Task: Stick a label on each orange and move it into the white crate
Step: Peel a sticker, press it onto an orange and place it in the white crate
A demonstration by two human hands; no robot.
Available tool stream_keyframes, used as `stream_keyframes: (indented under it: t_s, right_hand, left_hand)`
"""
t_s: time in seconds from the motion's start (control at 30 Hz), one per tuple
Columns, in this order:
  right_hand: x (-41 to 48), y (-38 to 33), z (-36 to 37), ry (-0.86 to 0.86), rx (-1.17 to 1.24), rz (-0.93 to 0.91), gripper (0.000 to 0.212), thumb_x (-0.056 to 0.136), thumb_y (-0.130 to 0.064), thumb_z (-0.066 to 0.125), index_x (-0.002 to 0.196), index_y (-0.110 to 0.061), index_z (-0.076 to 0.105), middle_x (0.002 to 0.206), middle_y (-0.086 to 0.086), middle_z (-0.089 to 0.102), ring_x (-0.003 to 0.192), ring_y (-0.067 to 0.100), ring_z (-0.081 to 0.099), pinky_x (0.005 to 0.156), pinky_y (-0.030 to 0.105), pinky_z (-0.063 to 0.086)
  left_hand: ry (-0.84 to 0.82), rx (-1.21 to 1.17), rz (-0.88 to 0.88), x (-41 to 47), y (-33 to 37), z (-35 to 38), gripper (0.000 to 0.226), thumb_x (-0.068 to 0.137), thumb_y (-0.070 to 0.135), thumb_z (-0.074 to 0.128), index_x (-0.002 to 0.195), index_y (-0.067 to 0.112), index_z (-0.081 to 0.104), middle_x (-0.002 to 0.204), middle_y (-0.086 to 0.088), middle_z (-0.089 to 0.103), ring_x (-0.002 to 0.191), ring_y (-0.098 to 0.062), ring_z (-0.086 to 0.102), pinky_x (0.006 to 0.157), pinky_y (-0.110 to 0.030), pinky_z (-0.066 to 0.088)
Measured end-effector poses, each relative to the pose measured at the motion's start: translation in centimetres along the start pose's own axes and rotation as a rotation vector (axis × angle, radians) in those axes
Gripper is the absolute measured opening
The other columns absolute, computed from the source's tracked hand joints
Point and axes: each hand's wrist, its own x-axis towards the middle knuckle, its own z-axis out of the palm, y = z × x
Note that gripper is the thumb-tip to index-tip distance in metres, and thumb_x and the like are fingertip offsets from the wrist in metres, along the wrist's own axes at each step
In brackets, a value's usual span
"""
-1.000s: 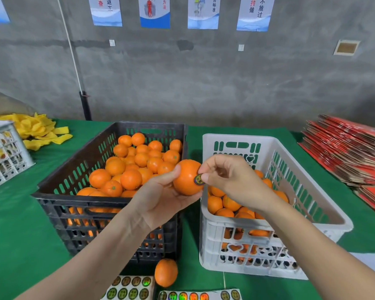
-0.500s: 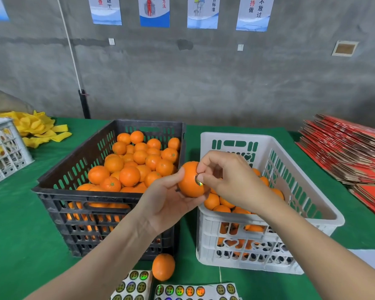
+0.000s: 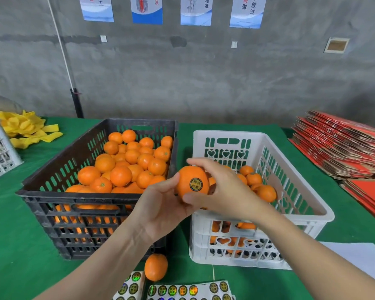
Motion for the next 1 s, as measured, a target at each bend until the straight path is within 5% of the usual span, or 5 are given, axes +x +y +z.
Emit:
stream_keyframes:
  t_s: [0.27,0.53,0.73,0.83,1.0]
  right_hand:
    - [6.2,7.7,-3.4,0.248,-0.072,0.184,0.057,0.073,-0.027,0.076,0.124,-0.020,0.050,0.111,-0.005,0.052,0.097,0.013,0.050,0.077,0.024,0.039]
    - [8.2,23.6,-4.9,-0.100,-0.512,0.663,0.030,0.086,-0.036,0.063,0.086,-0.012,0.044,0.090,0.010,0.057,0.082,0.025,0.053,0.064,0.034,0.044]
    - [8.5,27.0,-4.1,-0.307,-0.582,0.814,0.056,0.100,-0.036,0.033,0.150,-0.024,0.011,0.156,0.017,0.015,0.139,0.036,0.024,0.109,0.049,0.026]
    - [8.8,26.6,-4.0,-0.242,-0.581,0.783,0.061,0.098,-0.029,0.041,0.151,-0.026,0.010,0.157,0.015,0.008,0.143,0.039,0.013,0.113,0.053,0.023]
    - [9.8,19.4,-4.3,0.140,-0.485,0.286,0.040,0.091,-0.008,0.055,0.130,-0.003,0.052,0.137,0.019,0.049,0.127,0.034,0.043,0.104,0.040,0.035]
  left_hand:
    - [0.134,0.410,0.012,1.4,-0.8,-1.1,0.050,0.091,0.040,0.042,0.117,0.001,0.059,0.104,-0.021,0.071,0.091,-0.032,0.071,0.073,-0.038,0.058]
    - [0.195,0.442,0.194,0.6,0.0,-3.7,0.043,0.083,0.031,0.048,0.105,-0.001,0.067,0.098,-0.024,0.070,0.080,-0.033,0.071,0.064,-0.033,0.060]
    - [0.249,0.517,0.280,0.0,1.9,-3.6,0.040,0.081,0.026,0.048,0.107,-0.001,0.063,0.089,-0.018,0.072,0.070,-0.028,0.071,0.059,-0.031,0.059]
    - [0.270,0.511,0.308,-0.5,2.6,-3.7,0.034,0.083,0.022,0.050,0.105,-0.001,0.063,0.085,-0.015,0.072,0.069,-0.026,0.071,0.059,-0.028,0.058]
    - [0.455,0.653,0.458,0.6,7.8,-6.1,0.017,0.097,0.002,0.048,0.099,0.006,0.064,0.079,-0.008,0.071,0.065,-0.016,0.070,0.055,-0.021,0.055]
